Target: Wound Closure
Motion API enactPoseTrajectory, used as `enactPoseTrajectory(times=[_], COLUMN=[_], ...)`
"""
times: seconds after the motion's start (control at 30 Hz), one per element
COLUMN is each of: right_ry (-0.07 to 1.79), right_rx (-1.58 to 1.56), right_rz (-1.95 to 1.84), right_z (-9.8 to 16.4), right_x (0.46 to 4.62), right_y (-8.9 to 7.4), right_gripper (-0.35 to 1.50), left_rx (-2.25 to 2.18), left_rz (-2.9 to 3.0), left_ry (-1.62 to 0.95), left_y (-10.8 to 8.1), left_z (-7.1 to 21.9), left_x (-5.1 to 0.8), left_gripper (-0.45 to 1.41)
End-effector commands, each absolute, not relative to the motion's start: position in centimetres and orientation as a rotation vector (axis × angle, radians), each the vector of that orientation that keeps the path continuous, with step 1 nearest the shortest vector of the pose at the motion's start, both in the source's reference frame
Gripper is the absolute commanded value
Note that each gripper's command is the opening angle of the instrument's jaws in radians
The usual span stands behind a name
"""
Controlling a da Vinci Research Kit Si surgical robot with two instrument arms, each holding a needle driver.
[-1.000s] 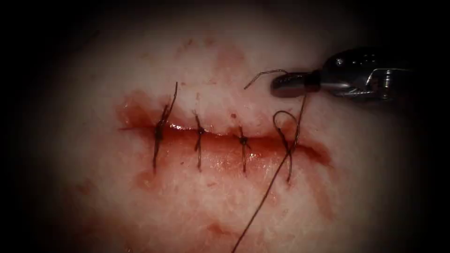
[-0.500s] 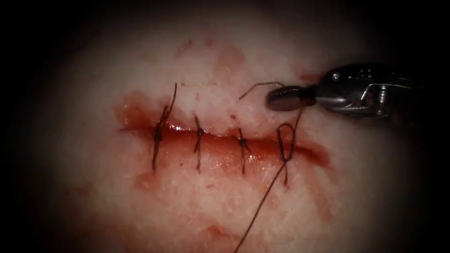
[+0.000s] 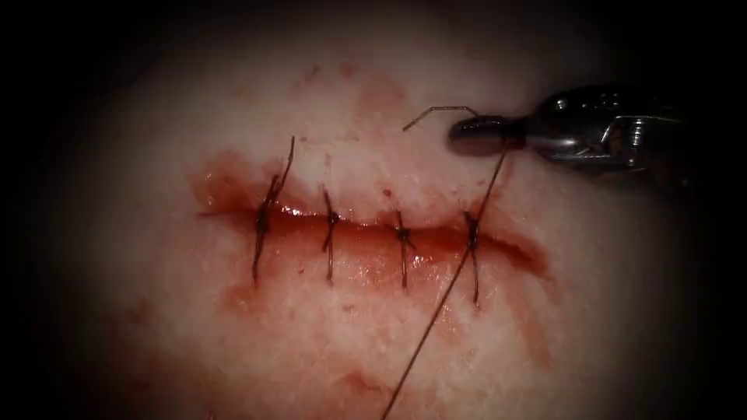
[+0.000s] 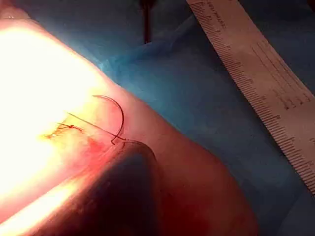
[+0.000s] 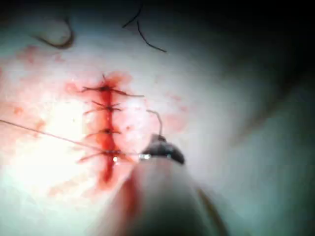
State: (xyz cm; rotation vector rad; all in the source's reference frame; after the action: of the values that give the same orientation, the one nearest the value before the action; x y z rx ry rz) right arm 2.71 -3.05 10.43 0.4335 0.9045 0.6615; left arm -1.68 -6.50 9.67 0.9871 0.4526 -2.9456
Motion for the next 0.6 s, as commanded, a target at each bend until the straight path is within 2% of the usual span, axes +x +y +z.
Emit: enactPoseTrajectory(times=[0.03, 0.6], right_ry=[0.91, 0.894], right_rx=[0.441, 0.398], right_rz=[0.645, 0.604], right_z=[10.47, 10.55], right_x=[2.79, 2.8], right_y=[-3.04, -2.92], right_gripper=[-0.35, -0.35], left_rx=[0.987, 1.015], left_rz=[-2.945, -2.916], left_ry=[0.462, 0.514], left_y=[-6.61, -6.96], left_z=[9.69, 9.65], left_x=[-1.73, -1.81], left_gripper=[-0.45, -0.45])
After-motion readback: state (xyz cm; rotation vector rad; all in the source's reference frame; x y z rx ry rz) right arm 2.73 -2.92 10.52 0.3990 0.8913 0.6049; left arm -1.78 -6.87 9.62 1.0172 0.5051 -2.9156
